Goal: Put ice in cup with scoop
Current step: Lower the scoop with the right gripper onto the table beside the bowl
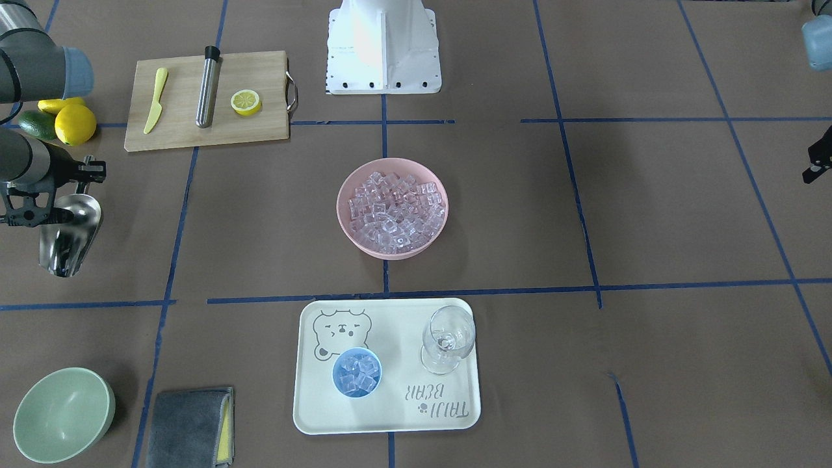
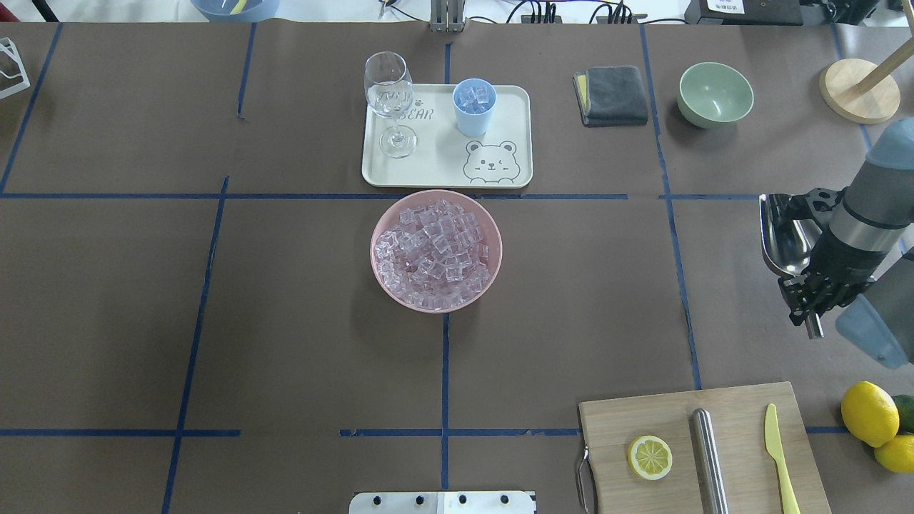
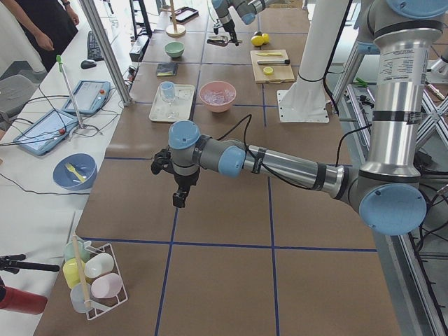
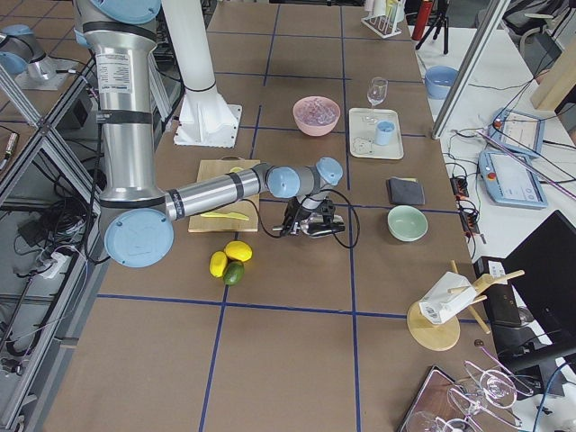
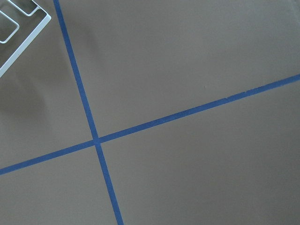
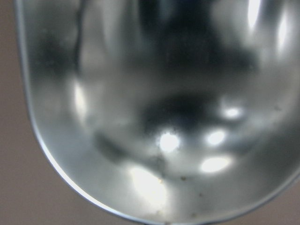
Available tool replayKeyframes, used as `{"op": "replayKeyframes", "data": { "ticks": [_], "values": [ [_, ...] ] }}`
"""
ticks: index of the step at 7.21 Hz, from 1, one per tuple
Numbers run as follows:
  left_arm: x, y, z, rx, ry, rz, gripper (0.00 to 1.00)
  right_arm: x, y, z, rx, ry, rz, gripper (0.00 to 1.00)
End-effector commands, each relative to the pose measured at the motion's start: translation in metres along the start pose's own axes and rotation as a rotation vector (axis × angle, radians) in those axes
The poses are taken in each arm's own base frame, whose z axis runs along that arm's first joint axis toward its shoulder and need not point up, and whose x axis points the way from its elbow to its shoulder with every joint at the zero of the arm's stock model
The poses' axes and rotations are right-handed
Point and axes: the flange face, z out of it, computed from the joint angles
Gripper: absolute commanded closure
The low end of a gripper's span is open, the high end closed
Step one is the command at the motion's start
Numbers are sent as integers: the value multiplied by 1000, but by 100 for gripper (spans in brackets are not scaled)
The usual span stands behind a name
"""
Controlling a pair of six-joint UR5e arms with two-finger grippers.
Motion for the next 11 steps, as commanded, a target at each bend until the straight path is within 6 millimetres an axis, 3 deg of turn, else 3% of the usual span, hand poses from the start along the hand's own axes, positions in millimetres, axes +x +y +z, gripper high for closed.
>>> {"op": "replayKeyframes", "data": {
  "ticks": [1, 3, 4, 5, 6, 8, 9, 10, 11],
  "values": [
    [-1, 0, 1, -1, 1, -2, 0, 5, -3, 17, -57, -38, 25, 100],
    [-1, -2, 0, 1, 1, 0, 0, 5, -1, 20, -82, -76, 36, 97],
    [-2, -2, -2, 5, 0, -2, 0, 4, -1, 19, -88, -88, 37, 78],
    [-3, -1, -2, 5, -1, -5, 0, 3, -1, 19, -86, -91, 33, 48],
    [-4, -1, -2, 6, -3, -6, 0, 2, 1, 17, -81, -93, 28, 0],
    [-4, 0, -2, 5, -1, -7, 0, -6, 8, 3, -52, -96, -4, 0],
    [-4, 0, -2, 5, -1, -7, 0, -9, 8, -35, 26, -120, -18, 0],
    [-4, 0, -2, 4, -3, -8, 0, 14, 1, -98, 189, -156, -26, 0],
    [-5, 1, -1, 2, -3, -10, 0, 48, 0, -136, 336, -161, -30, 0]
  ]
}}
